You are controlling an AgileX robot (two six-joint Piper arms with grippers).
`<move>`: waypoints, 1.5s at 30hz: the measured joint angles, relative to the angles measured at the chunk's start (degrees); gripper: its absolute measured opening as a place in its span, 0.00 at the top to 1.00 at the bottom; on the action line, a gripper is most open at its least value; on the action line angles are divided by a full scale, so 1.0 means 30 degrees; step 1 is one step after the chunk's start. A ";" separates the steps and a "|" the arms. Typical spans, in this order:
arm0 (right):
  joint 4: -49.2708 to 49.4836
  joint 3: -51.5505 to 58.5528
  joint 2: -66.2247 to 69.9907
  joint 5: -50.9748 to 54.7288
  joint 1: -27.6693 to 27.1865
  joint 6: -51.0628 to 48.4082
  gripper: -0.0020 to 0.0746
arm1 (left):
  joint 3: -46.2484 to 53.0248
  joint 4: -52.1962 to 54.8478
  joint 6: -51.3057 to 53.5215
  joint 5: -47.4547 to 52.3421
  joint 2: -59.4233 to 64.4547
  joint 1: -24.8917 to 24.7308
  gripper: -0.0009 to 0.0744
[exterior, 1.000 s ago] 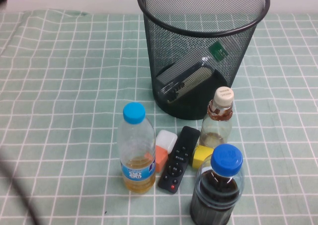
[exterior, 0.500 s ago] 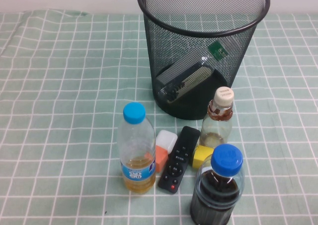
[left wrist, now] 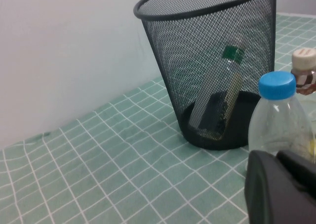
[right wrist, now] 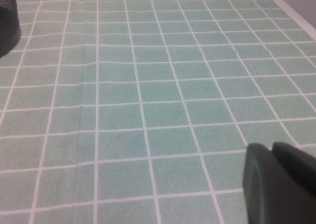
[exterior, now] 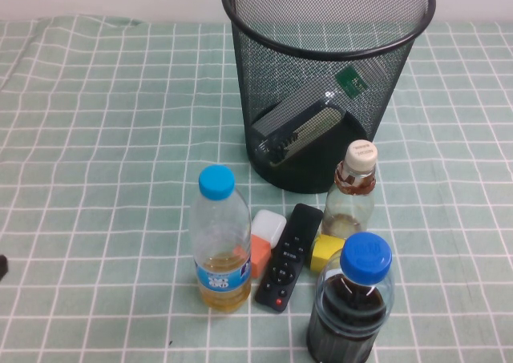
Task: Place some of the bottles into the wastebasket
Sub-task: Pick up a bottle from the table with right arm
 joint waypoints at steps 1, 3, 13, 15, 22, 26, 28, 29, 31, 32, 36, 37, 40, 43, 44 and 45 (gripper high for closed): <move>0.0000 0.0000 0.0000 0.0000 0.0000 0.0000 0.98 | 0.0287 -0.0032 -0.0054 -0.0219 0.0000 0.0000 0.99; 0.0000 0.0000 0.0000 0.0000 0.0000 0.0000 0.98 | 0.1084 -0.0072 -0.0269 -0.1027 -0.0043 0.0000 0.99; 0.0000 0.0000 0.0000 0.0000 0.0000 0.0000 0.98 | 0.7309 0.1849 -0.4160 -0.9038 -0.1404 0.1281 0.99; 0.0000 0.0000 0.0000 0.0000 0.0000 0.0000 0.98 | 0.7882 0.1925 -0.4398 -0.9231 -0.1967 0.2300 0.99; 0.0000 0.0000 0.0000 0.0000 0.0000 0.0000 0.98 | 0.9442 0.2434 -0.5020 -0.9195 -0.4411 0.4647 0.99; 0.0000 0.0000 0.0000 0.0000 0.0000 0.0000 0.98 | 0.9509 0.2461 -0.5618 -0.8263 -0.4485 0.4960 0.99; 0.0000 0.0000 0.0000 0.0000 0.0000 0.0000 0.98 | 0.9554 0.2548 -0.5782 -0.7473 -0.4485 0.5080 0.99; 0.0000 0.0000 0.0000 0.0000 0.0000 0.0000 0.98 | 0.9554 0.2577 -0.5862 -0.7103 -0.4485 0.5159 0.99; 0.0000 0.0000 0.0000 0.0000 0.0000 0.0000 0.98 | 0.9554 0.2627 -0.5893 -0.6154 -0.4485 0.5284 0.99; 0.0000 0.0000 0.0000 0.0000 0.0000 0.0000 0.98 | 0.9554 0.2676 -0.5893 -0.5757 -0.4485 0.5327 0.99; 0.0000 0.0000 0.0000 0.0000 0.0000 0.0000 0.98 | 0.9595 0.2936 -0.5934 -0.3614 -0.4485 0.5361 0.99; 0.0000 0.0000 0.0000 0.0000 0.0000 0.0000 0.98 | 0.9595 0.3042 -0.5934 -0.2986 -0.4485 0.5361 0.99; 0.0000 0.0000 0.0000 0.0000 0.0000 0.0000 0.98 | 0.9595 0.3202 -0.5961 -0.2204 -0.4485 0.5361 0.99; 0.0000 0.0000 0.0000 0.0000 0.0000 0.0000 0.98 | 0.9595 0.3245 -0.6006 -0.2175 -0.4485 0.5361 0.99; 0.0000 0.0000 0.0000 0.0000 0.0000 0.0000 0.98 | 0.9595 0.3245 -0.6006 -0.2175 -0.4485 0.5361 0.99; 0.0000 0.0000 0.0000 0.0000 0.0000 0.0000 0.98 | 0.9595 0.3245 -0.6006 -0.2175 -0.4485 0.5361 0.99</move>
